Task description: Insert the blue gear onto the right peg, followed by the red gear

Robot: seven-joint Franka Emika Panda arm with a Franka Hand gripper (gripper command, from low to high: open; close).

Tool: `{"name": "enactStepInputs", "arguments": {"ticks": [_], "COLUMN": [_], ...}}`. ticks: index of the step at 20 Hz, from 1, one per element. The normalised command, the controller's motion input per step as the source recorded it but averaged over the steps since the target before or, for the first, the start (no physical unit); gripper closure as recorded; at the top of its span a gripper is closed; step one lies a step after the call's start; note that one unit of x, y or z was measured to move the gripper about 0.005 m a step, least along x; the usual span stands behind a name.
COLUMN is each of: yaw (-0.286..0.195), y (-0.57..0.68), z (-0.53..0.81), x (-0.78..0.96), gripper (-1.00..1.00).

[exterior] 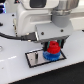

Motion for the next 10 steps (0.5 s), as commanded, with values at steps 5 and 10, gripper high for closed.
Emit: {"name": "enactStepInputs", "arguments": {"ticks": [5,10], "yaw": [0.000,0.000], "y": [0.10,0.11], "z": [-0.17,0.28], "x": [0.07,0.08], "gripper": [1.00,1.00]}}
